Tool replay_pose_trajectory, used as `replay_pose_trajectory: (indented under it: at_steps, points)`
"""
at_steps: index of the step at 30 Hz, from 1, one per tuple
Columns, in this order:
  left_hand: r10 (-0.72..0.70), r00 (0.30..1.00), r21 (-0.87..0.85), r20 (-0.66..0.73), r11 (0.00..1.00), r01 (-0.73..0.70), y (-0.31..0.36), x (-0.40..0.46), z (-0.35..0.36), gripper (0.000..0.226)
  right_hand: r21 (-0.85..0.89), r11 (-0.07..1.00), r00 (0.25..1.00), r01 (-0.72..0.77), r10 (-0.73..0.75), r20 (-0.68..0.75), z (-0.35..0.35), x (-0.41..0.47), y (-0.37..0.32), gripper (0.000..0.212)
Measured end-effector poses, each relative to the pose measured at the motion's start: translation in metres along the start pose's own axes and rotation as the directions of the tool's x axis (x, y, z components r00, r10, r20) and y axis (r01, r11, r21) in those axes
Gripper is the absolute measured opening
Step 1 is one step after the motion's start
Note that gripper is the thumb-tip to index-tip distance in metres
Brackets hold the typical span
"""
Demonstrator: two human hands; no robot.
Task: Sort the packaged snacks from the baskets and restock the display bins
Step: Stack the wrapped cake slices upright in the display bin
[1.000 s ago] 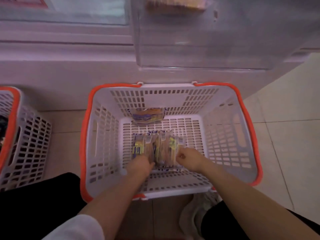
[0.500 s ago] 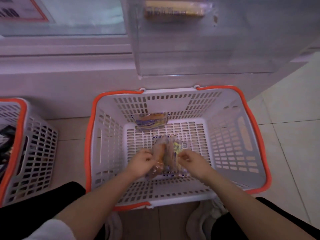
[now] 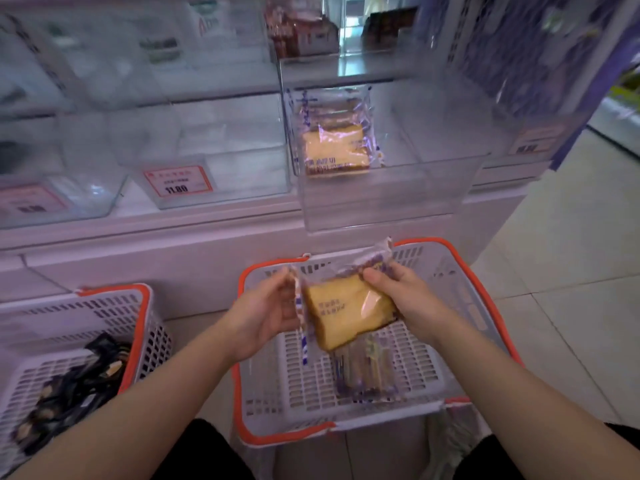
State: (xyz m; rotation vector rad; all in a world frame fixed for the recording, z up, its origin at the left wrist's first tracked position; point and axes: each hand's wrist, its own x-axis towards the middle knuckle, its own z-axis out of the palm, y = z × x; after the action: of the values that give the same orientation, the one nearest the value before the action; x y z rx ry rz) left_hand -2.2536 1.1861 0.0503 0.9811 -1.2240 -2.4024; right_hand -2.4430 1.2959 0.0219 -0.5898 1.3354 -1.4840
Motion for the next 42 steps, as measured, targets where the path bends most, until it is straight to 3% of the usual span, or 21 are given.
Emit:
replay_pose_trajectory:
  at_steps: [2, 4, 6, 10, 15, 17, 20, 22, 23, 24, 26, 28, 29, 31, 32, 34, 36, 38, 40, 42]
  points:
    - [0.084, 0.996, -0.030, 0.023, 0.996, -0.083, 0.017, -0.010, 0.010, 0.044, 0.024, 0.997, 0.991, 0.079, -0.076, -0.106, 0.010, -0.009, -0.021, 0.027]
    - [0.229, 0.973, 0.163, -0.013, 0.961, -0.223, 0.024, -0.019, 0.022, 0.029, 0.011, 0.991, 0.981, 0.131, -0.128, -0.146, 0.018, -0.022, -0.037, 0.027]
    - [0.436, 0.898, 0.331, -0.065, 0.858, -0.392, 0.026, -0.026, 0.035, 0.012, 0.010, 0.989, 0.980, 0.144, -0.141, -0.143, 0.027, -0.035, -0.051, 0.034]
    - [0.686, 0.717, 0.305, -0.125, 0.714, -0.630, 0.031, -0.040, 0.050, 0.016, 0.177, 0.956, 0.972, 0.234, -0.237, -0.004, 0.038, -0.055, -0.075, 0.041]
    - [0.757, 0.640, 0.227, -0.132, 0.651, -0.724, 0.051, -0.052, 0.053, 0.022, -0.119, 0.890, 0.877, 0.440, -0.455, -0.156, 0.035, -0.063, -0.093, 0.025]
    - [0.758, 0.637, 0.212, -0.144, 0.652, -0.728, 0.057, -0.055, 0.056, 0.022, -0.036, 0.927, 0.911, 0.373, -0.374, -0.172, 0.036, -0.062, -0.093, 0.028]
    - [0.722, 0.669, 0.156, -0.176, 0.692, -0.705, 0.058, -0.056, 0.062, 0.018, 0.179, 0.979, 0.983, 0.094, -0.063, -0.174, 0.045, -0.057, -0.088, 0.032]
    - [0.712, 0.681, 0.207, -0.170, 0.701, -0.682, 0.061, -0.056, 0.065, 0.018, -0.045, 0.991, 0.954, 0.123, -0.131, -0.269, 0.043, -0.052, -0.090, 0.020]
    - [0.727, 0.673, 0.293, -0.139, 0.679, -0.673, 0.065, -0.057, 0.065, 0.018, -0.260, 0.949, 0.904, 0.179, -0.263, -0.338, 0.040, -0.052, -0.094, 0.026]
    - [0.755, 0.651, 0.420, -0.083, 0.619, -0.664, 0.070, -0.057, 0.063, 0.019, -0.442, 0.863, 0.849, 0.245, -0.411, -0.332, 0.036, -0.054, -0.101, 0.046]
    - [0.790, 0.606, 0.675, 0.094, 0.396, -0.622, 0.084, -0.059, 0.063, 0.023, -0.626, 0.662, 0.822, 0.412, -0.566, -0.058, 0.034, -0.058, -0.120, 0.067]
    - [0.779, 0.568, 0.779, 0.266, 0.174, -0.603, 0.098, -0.061, 0.069, 0.029, -0.694, 0.495, 0.820, 0.524, -0.513, 0.253, 0.043, -0.061, -0.138, 0.065]
    - [0.774, 0.543, 0.793, 0.327, 0.088, -0.602, 0.105, -0.061, 0.072, 0.032, -0.741, 0.394, 0.809, 0.544, -0.482, 0.337, 0.046, -0.059, -0.143, 0.061]
    - [0.771, 0.502, 0.813, 0.393, -0.036, -0.582, 0.117, -0.061, 0.078, 0.038, -0.815, 0.205, 0.782, 0.543, -0.477, 0.401, 0.052, -0.054, -0.152, 0.051]
    - [0.771, 0.492, 0.813, 0.403, -0.055, -0.580, 0.122, -0.060, 0.080, 0.040, -0.830, 0.181, 0.776, 0.528, -0.500, 0.384, 0.054, -0.051, -0.157, 0.045]
    - [0.797, 0.478, 0.781, 0.370, 0.012, -0.625, 0.128, -0.058, 0.081, 0.045, -0.791, 0.282, 0.758, 0.542, -0.571, 0.316, 0.054, -0.045, -0.166, 0.031]
    - [0.870, 0.410, 0.719, 0.274, 0.097, -0.688, 0.128, -0.054, 0.081, 0.050, -0.683, 0.489, 0.763, 0.543, -0.627, 0.157, 0.053, -0.039, -0.171, 0.031]
    - [0.910, 0.384, 0.689, 0.154, 0.180, -0.702, 0.127, -0.046, 0.079, 0.054, -0.457, 0.744, 0.828, 0.488, -0.560, -0.028, 0.053, -0.029, -0.175, 0.024]
    - [0.878, 0.473, 0.679, 0.070, 0.305, -0.667, 0.127, -0.037, 0.077, 0.057, -0.130, 0.918, 0.917, 0.373, -0.387, -0.096, 0.056, -0.019, -0.175, 0.015]
    - [0.812, 0.579, 0.676, 0.075, 0.385, -0.628, 0.129, -0.028, 0.076, 0.048, 0.077, 0.958, 0.960, 0.277, -0.275, -0.047, 0.058, -0.012, -0.177, 0.014]
